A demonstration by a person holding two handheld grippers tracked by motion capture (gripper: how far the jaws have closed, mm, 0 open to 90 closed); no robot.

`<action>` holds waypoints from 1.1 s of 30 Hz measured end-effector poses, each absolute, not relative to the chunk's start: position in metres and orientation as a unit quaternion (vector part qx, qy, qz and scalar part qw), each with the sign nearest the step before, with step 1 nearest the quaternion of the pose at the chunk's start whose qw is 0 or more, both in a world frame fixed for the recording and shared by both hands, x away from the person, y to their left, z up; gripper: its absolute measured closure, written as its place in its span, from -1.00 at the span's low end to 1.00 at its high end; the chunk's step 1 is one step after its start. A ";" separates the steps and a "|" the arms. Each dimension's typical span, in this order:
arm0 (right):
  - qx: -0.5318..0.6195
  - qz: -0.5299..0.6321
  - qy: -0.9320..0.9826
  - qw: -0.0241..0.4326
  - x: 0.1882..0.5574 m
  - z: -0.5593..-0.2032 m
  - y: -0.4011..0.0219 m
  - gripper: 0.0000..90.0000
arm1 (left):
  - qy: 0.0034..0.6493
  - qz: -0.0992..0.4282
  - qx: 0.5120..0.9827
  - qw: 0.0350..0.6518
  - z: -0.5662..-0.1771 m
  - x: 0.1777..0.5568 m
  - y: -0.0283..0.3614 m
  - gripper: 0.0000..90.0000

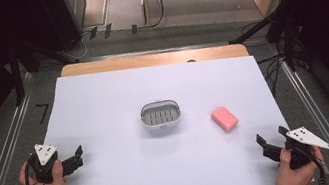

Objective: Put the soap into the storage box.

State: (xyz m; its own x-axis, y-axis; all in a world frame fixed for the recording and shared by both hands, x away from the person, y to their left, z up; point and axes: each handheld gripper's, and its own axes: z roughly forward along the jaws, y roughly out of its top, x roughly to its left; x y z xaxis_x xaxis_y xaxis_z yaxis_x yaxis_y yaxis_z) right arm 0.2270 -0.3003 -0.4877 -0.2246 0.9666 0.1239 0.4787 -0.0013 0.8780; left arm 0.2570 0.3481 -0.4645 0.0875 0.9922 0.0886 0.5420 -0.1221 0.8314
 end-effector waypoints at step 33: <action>0.530 0.338 0.755 0.184 0.262 -0.458 -0.293 -0.69 | 0.578 0.348 0.661 0.328 -0.464 0.256 0.349 -0.92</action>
State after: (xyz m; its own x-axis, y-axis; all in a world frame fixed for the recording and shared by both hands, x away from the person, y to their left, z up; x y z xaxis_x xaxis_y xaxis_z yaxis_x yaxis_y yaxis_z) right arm 0.2620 -0.2926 -0.4585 -0.3705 0.9253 0.0805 0.6762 0.2093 0.7063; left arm 0.2561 0.3486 -0.4643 0.0893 0.9927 0.0806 0.5372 -0.1162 0.8354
